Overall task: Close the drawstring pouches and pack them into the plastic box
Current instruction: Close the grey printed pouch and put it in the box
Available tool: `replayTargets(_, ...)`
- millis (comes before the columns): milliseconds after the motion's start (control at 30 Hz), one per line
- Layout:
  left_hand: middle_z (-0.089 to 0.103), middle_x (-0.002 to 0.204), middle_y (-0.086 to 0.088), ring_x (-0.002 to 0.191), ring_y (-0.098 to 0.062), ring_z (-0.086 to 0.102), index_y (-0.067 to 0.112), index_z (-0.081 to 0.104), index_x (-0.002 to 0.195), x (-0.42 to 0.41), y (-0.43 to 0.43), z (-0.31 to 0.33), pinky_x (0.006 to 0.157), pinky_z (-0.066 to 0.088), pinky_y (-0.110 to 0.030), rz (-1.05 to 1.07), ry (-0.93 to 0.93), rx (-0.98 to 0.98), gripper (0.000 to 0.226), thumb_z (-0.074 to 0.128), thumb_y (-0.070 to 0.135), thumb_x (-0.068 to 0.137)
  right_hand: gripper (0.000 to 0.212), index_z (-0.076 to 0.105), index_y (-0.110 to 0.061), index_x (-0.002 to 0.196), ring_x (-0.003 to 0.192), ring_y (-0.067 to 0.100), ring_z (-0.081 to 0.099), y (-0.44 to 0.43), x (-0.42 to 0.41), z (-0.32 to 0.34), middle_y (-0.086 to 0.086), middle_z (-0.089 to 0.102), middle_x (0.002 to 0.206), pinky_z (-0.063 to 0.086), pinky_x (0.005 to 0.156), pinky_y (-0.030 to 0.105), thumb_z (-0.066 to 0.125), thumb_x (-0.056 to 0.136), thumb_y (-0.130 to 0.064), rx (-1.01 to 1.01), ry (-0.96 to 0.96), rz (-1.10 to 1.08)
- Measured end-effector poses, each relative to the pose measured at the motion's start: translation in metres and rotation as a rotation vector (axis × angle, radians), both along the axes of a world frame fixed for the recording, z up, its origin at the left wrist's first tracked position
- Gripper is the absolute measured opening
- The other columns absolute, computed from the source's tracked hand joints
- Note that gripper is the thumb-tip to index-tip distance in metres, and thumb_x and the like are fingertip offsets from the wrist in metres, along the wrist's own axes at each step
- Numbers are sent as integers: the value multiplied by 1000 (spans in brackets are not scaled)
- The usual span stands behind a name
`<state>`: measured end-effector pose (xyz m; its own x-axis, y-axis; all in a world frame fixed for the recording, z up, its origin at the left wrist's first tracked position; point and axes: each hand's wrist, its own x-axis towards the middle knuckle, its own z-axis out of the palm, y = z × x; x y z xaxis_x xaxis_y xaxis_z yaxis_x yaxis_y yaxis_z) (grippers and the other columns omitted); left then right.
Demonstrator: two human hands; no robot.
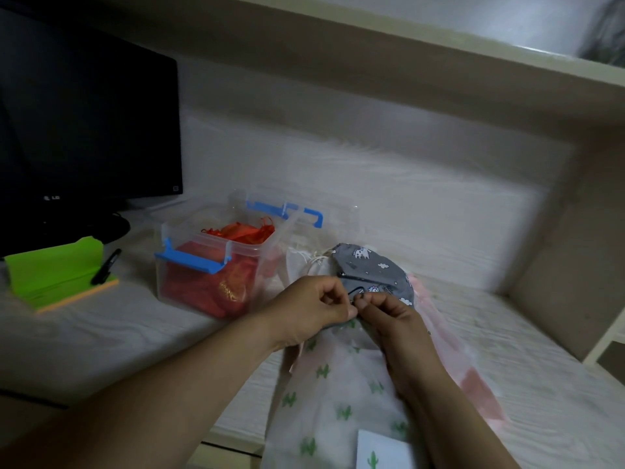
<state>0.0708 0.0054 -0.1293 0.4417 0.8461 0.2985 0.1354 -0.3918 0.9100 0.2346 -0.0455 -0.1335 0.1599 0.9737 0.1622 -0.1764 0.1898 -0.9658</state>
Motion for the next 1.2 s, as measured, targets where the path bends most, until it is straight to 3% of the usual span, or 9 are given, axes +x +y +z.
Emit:
replayTargets(200, 65, 75, 14, 74, -6, 56, 30, 70, 84, 7, 4, -18, 78, 49, -29, 2, -55, 57, 14, 78, 20, 89, 6, 75, -4, 89, 91, 27, 63, -7, -1, -1, 31, 71, 99, 48, 90, 42, 76, 85, -9, 50, -66, -23)
replayTargets(333, 65, 74, 13, 74, -6, 60, 33, 62, 76, 7, 1, -24, 77, 53, -38, 52, -10, 110, 18, 73, 27, 88, 11, 73, 4, 100, 89, 23, 67, -10, -2, -6, 26, 74, 103, 52, 85, 38, 68, 93, -3, 100, -132, -71)
replayTargets(433, 62, 70, 15, 69, -6, 55, 26, 59, 75, 5, -1, -26, 71, 48, -34, 42, -12, 127, 20, 72, 21, 89, 10, 73, 1, 101, 91, 26, 68, -8, -3, -7, 23, 76, 102, 52, 87, 42, 68, 93, -2, 112, -187, -63)
replayTargets(533, 59, 68, 8, 64, -10, 50, 21, 55, 79, 6, -5, -26, 65, 49, -37, 124, 21, 167, 23, 66, 40, 79, 8, 75, -6, 95, 87, 27, 69, -6, -3, -10, 19, 77, 97, 53, 87, 46, 68, 93, -1, 132, -247, -84)
replayTargets(633, 54, 65, 6, 61, -12, 44, 28, 50, 81, 8, -10, -26, 63, 49, -42, 204, 73, 250, 21, 62, 45, 76, 14, 78, -15, 89, 83, 22, 72, -8, -6, -10, 9, 79, 90, 55, 82, 45, 70, 94, -5, 188, -363, -116)
replayTargets(767, 54, 65, 12, 62, -9, 45, 38, 51, 75, 9, -15, -23, 63, 48, -37, 222, 96, 304, 10, 59, 37, 81, 14, 78, -17, 91, 86, 24, 73, -8, -6, -10, 7, 79, 91, 55, 85, 49, 69, 95, -8, 208, -414, -88)
replayTargets(900, 61, 71, 9, 68, -8, 54, 26, 59, 83, 3, -7, -25, 68, 51, -36, 126, 52, 217, 7, 63, 28, 89, 9, 77, -18, 95, 93, 28, 72, -7, -3, -12, 9, 79, 97, 52, 95, 60, 70, 94, -11, 182, -350, -85)
replayTargets(1000, 57, 70, 11, 66, -4, 48, 24, 60, 84, -3, -4, -22, 65, 43, -27, 39, 40, 185, 16, 67, 14, 94, 9, 76, -14, 96, 95, 28, 70, -8, -4, -9, 15, 77, 101, 49, 101, 61, 71, 89, -17, 170, -269, -30)
replayTargets(1200, 51, 65, 8, 52, -6, 43, 22, 57, 80, -4, -7, -17, 51, 41, -25, -28, -33, 74, 23, 67, 11, 98, 10, 73, -7, 95, 93, 31, 67, -9, -3, -7, 27, 73, 102, 49, 97, 53, 70, 90, -14, 144, -176, 36)
